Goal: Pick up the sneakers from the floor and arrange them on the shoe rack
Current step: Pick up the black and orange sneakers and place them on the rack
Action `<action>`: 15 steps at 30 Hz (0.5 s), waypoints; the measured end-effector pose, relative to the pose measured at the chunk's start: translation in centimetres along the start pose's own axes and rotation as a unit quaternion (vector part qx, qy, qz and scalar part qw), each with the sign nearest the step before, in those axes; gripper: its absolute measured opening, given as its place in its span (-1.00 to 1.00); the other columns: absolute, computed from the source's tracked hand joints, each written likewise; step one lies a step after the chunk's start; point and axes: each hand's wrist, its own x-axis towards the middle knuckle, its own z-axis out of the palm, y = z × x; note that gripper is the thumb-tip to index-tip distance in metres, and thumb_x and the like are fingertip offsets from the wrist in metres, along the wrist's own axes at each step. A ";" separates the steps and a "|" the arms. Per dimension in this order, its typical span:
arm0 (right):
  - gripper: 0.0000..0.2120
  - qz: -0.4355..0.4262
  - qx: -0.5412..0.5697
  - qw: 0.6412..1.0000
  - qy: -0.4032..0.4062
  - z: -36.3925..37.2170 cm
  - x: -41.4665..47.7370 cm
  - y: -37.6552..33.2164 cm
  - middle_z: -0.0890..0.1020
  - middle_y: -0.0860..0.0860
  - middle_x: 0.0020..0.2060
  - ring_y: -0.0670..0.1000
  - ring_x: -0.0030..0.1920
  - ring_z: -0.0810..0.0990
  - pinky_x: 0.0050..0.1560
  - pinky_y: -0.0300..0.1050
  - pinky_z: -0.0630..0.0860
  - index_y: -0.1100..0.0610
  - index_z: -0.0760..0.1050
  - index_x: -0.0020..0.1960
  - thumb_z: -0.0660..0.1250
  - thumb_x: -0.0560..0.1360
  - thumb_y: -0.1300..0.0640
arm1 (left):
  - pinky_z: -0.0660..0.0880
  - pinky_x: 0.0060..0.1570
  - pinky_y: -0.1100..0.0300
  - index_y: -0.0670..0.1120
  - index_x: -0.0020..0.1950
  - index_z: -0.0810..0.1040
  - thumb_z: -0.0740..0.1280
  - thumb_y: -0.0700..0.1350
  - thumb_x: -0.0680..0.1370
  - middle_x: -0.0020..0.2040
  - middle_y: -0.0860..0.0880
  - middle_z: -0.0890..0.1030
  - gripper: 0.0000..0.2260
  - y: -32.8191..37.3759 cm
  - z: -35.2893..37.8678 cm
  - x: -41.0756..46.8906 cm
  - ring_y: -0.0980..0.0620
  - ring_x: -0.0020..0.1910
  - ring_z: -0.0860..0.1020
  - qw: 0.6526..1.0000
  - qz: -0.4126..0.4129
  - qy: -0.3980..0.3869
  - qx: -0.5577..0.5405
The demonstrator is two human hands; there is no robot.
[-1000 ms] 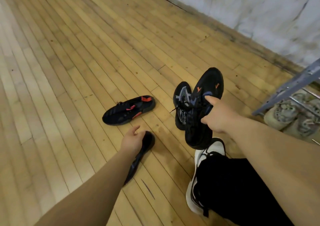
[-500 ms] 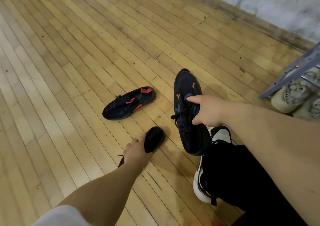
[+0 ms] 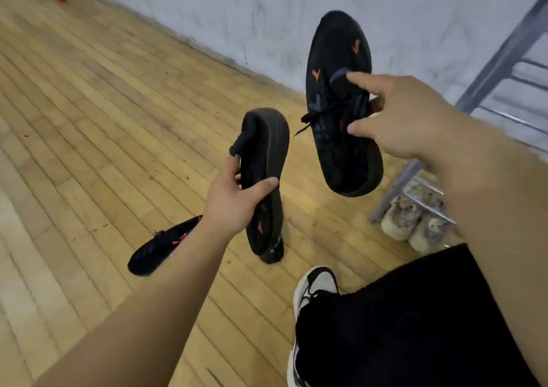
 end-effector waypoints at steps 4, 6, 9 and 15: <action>-0.25 -0.017 -0.008 0.996 0.084 -8.6 -4.3 2.9 0.54 -0.25 0.22 -0.26 0.08 0.61 0.20 -0.33 0.38 -0.26 0.28 0.56 0.48 0.51 0.19 | 0.51 0.08 0.36 0.35 0.27 0.43 0.58 0.01 0.44 0.07 0.48 0.58 -0.48 11.3 2.7 2.5 0.44 0.11 0.53 0.982 0.155 -0.101 0.049; -0.25 -0.002 -0.035 0.995 0.097 -12.4 -7.6 4.9 0.54 -0.29 0.18 -0.48 -0.08 0.54 0.01 -0.58 0.34 -0.31 0.29 0.54 0.48 0.51 0.20 | 0.48 0.09 0.48 0.40 0.34 0.40 0.59 -0.07 0.45 0.12 0.54 0.54 -0.37 16.5 4.3 2.3 0.49 0.16 0.50 0.952 0.235 -0.173 0.096; -0.25 0.026 -0.058 0.995 0.078 -16.3 -13.0 8.1 0.60 -0.40 0.10 -0.43 -0.13 0.58 -0.14 -0.62 0.33 -0.40 0.30 0.48 0.50 0.50 0.17 | 0.46 0.21 0.37 0.37 0.52 0.31 0.58 -0.08 0.44 0.31 0.37 0.53 -0.23 22.6 7.1 1.2 0.34 0.27 0.49 0.881 0.335 -0.260 0.208; -0.29 0.124 0.067 0.985 -0.098 -13.3 -22.3 19.5 0.52 -0.61 0.11 -0.52 0.15 0.49 0.07 -0.48 0.49 -0.57 0.32 0.28 0.53 0.50 0.15 | 0.40 -0.02 0.43 0.27 0.38 0.44 0.58 0.00 0.41 0.06 0.30 0.57 -0.40 26.7 16.8 -0.7 0.36 0.05 0.53 0.734 0.340 -0.470 0.352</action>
